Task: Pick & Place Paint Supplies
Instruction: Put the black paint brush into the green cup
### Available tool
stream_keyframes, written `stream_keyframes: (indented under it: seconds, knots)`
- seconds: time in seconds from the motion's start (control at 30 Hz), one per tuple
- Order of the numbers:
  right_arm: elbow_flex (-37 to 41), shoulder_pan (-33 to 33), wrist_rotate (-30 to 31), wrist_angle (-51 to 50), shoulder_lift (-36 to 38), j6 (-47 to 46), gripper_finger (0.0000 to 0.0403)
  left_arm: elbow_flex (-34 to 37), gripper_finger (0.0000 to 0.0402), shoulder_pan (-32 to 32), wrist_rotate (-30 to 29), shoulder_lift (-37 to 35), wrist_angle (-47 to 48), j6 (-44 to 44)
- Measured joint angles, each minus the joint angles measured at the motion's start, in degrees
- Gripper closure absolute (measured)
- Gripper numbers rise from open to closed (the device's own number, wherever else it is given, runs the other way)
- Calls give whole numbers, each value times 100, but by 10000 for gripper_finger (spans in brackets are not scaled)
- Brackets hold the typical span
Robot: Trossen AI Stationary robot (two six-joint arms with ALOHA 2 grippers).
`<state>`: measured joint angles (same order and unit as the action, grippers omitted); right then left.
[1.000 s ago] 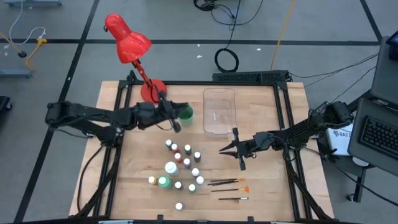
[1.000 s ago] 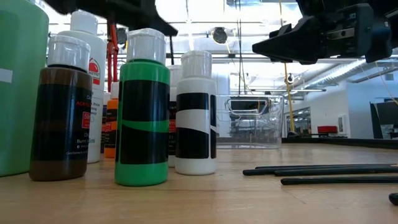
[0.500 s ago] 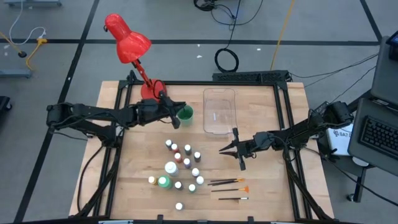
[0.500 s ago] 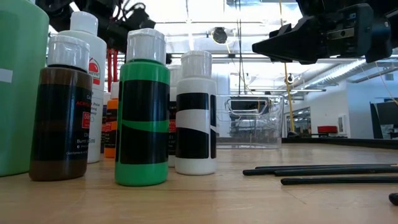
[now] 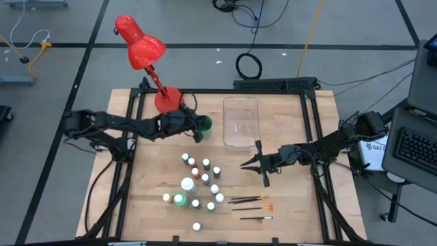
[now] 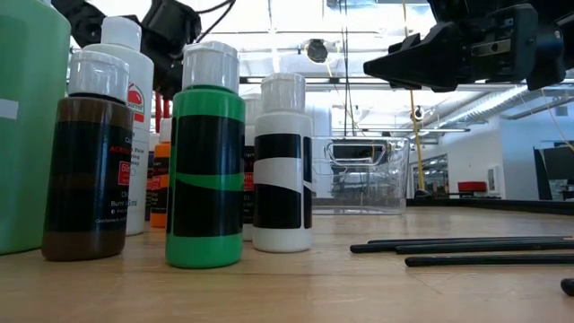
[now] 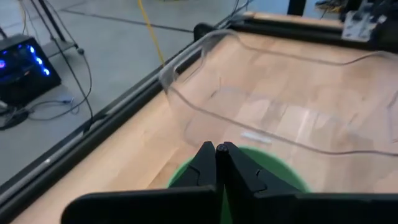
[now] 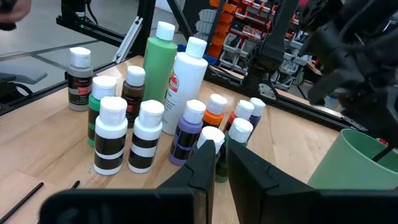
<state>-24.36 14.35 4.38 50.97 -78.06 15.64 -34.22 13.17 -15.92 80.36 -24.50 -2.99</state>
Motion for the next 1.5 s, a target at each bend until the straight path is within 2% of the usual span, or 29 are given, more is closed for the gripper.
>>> stream_keyframes:
  seconds: [0.2,0.3,0.4,0.6,0.73,0.83,0.9,0.97,1.03,1.13,1.23,1.3,1.5]
  knots:
    - [0,0,0,-8,0,0,369,0,393,74,155,115,-80,-43]
    - [0,0,0,-13,0,0,369,0,379,78,502,115,-89,-1]
    - [0,0,0,-23,0,0,369,0,360,70,754,97,-193,29]
    - [0,0,0,-23,0,0,369,-63,303,74,740,33,-199,172]
    - [0,0,0,-34,0,-9,369,-192,261,5,737,-398,-37,423]
    - [0,0,0,-67,0,-13,369,-373,242,-194,812,-1083,758,779]
    - [2,0,-1,-86,0,-20,369,-577,238,-405,987,-1643,1605,1030]
    - [2,0,-1,-89,0,-45,369,-715,242,-722,1017,-2183,2492,1174]
    - [2,0,0,-104,0,-63,369,-691,256,-1067,846,-2724,2887,1042]
    - [2,0,0,-87,0,-88,369,-390,297,-1594,-110,-3632,2629,486]
    - [2,0,0,-65,0,-145,369,139,354,-2005,-934,-4498,2485,486]
    - [2,0,-1,-67,0,-145,369,605,388,-2157,-1025,-4962,2234,458]
    - [2,0,0,-154,0,-144,369,1597,398,-2221,-1122,-5613,1836,453]
